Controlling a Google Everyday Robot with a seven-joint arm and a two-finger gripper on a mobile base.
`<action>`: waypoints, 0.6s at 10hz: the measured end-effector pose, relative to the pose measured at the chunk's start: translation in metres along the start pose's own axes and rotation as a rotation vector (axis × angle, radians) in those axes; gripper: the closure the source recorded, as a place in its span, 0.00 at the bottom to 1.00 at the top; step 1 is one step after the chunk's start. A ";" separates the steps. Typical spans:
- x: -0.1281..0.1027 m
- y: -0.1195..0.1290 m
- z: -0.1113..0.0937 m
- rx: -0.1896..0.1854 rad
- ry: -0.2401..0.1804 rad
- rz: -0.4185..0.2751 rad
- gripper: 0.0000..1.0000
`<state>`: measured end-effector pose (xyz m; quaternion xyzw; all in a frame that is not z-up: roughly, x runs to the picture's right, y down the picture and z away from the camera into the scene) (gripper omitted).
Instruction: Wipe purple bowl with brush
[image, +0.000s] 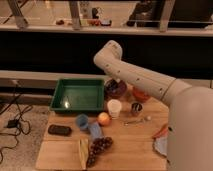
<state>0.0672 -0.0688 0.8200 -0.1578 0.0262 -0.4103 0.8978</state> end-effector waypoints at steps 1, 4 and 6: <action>-0.001 0.009 -0.004 0.000 0.000 -0.003 1.00; 0.006 0.033 -0.011 -0.005 0.012 0.004 1.00; 0.014 0.038 -0.013 -0.009 0.025 0.012 1.00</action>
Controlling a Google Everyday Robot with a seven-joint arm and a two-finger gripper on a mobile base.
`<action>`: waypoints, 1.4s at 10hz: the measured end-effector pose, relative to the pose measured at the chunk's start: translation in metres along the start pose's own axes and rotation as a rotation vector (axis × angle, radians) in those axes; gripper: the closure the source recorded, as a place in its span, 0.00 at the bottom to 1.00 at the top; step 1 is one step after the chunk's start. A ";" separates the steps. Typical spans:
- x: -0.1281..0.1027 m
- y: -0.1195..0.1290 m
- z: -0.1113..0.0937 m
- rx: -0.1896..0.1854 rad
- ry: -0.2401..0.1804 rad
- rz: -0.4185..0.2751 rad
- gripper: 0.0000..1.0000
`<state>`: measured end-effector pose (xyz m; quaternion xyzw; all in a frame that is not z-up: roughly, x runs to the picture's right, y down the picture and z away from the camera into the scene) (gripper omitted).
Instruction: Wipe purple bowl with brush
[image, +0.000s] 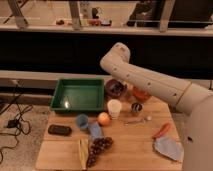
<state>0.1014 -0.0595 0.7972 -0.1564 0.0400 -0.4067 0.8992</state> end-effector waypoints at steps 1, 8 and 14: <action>0.008 0.002 0.001 -0.005 0.008 0.008 1.00; 0.044 -0.009 0.024 -0.065 0.047 0.038 1.00; 0.023 -0.045 0.031 -0.060 0.045 -0.002 1.00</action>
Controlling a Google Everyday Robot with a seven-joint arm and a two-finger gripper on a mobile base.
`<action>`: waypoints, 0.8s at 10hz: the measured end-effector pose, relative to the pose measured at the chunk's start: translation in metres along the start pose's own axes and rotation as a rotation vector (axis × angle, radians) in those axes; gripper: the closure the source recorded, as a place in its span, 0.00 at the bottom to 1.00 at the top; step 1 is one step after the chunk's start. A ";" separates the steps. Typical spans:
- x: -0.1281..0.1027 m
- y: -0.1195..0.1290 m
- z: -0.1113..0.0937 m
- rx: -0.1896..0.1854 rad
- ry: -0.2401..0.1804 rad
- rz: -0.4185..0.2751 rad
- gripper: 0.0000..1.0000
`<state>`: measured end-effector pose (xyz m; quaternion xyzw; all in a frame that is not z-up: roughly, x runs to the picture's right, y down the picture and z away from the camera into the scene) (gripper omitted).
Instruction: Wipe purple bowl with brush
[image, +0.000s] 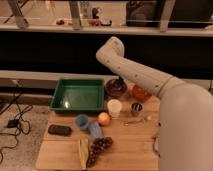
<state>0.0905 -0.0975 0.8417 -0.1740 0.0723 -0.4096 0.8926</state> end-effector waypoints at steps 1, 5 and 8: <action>-0.004 -0.003 0.000 0.002 -0.001 -0.007 1.00; -0.017 0.002 -0.008 0.028 -0.008 -0.032 1.00; -0.015 0.025 -0.013 0.034 -0.009 -0.025 1.00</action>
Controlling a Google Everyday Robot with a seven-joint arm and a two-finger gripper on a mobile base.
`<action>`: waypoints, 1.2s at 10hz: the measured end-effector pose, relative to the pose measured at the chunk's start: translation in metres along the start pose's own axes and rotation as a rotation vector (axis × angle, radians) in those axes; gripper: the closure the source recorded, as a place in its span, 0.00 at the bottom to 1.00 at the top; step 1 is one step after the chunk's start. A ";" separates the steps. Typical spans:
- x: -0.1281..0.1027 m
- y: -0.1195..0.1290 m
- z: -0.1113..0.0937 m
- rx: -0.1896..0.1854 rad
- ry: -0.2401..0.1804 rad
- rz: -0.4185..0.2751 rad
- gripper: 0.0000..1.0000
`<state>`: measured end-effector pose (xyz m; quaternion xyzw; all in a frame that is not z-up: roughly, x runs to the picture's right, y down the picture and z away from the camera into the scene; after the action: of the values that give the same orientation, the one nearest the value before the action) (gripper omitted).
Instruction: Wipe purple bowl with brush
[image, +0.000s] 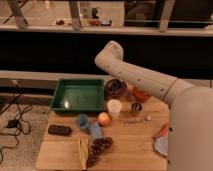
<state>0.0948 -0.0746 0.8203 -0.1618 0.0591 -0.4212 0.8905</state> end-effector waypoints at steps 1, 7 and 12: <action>0.001 0.005 -0.001 0.001 0.000 0.001 1.00; 0.024 0.022 0.002 -0.026 0.016 0.043 1.00; 0.017 -0.021 0.005 -0.024 0.020 0.014 1.00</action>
<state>0.0913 -0.0985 0.8331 -0.1677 0.0743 -0.4159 0.8907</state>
